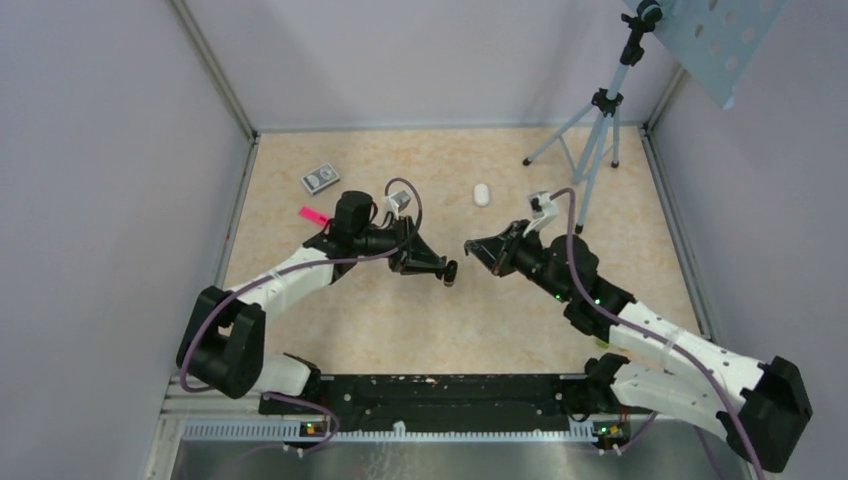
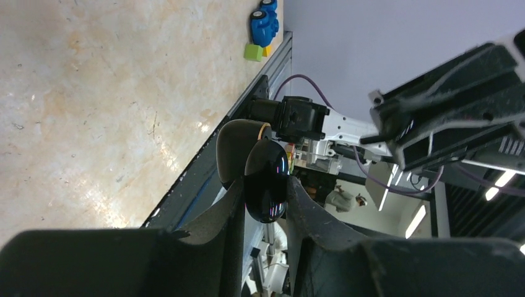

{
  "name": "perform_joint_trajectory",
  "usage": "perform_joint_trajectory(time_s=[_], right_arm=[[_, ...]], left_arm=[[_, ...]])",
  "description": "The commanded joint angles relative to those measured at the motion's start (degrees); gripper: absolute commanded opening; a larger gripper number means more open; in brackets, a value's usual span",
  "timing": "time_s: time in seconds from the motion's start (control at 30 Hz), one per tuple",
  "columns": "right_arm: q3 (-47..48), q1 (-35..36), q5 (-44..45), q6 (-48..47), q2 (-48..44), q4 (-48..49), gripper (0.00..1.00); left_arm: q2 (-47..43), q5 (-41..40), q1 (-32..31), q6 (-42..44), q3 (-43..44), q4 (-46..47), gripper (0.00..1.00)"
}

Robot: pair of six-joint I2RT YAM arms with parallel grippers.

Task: Insert the wireless bluetooth earbuds into the charging case
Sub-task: Insert the right earbud into the right side groove of the charging case.

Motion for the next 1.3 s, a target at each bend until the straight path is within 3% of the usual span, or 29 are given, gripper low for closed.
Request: perform_joint_trajectory(time_s=[0.0,0.2,0.37,0.8,0.97,1.13,1.27], right_arm=[[-0.60,-6.54,-10.16,-1.63,-6.05,-3.44,0.00],[1.71,-8.21,-8.57,-7.13,-10.05,-12.60,0.00],[3.21,-8.47,-8.48,-9.76,-10.55,-16.99,0.00],[3.11,-8.60,-15.33,-10.16,-7.71,-11.22,0.00],[3.26,-8.52,-18.11,-9.08,-6.56,-8.81,0.00],[3.49,-7.82,-20.86,-7.72,-5.19,-6.47,0.00],[3.60,-6.85,-21.06,-7.44,-4.06,-5.55,0.00]], left_arm=[[0.16,3.80,-0.01,6.59,3.50,-2.76,0.00],[1.24,6.16,-0.04,9.08,5.09,-5.47,0.00],[-0.14,1.88,-0.23,13.84,7.70,-10.94,0.00],[-4.06,2.53,-0.50,16.36,4.97,-8.55,0.00],[-2.03,3.57,-0.56,24.61,9.04,-18.75,0.00],[-2.90,3.78,-0.51,21.21,7.15,-15.21,0.00],[-4.99,3.30,-0.63,13.92,3.77,-6.75,0.00]])
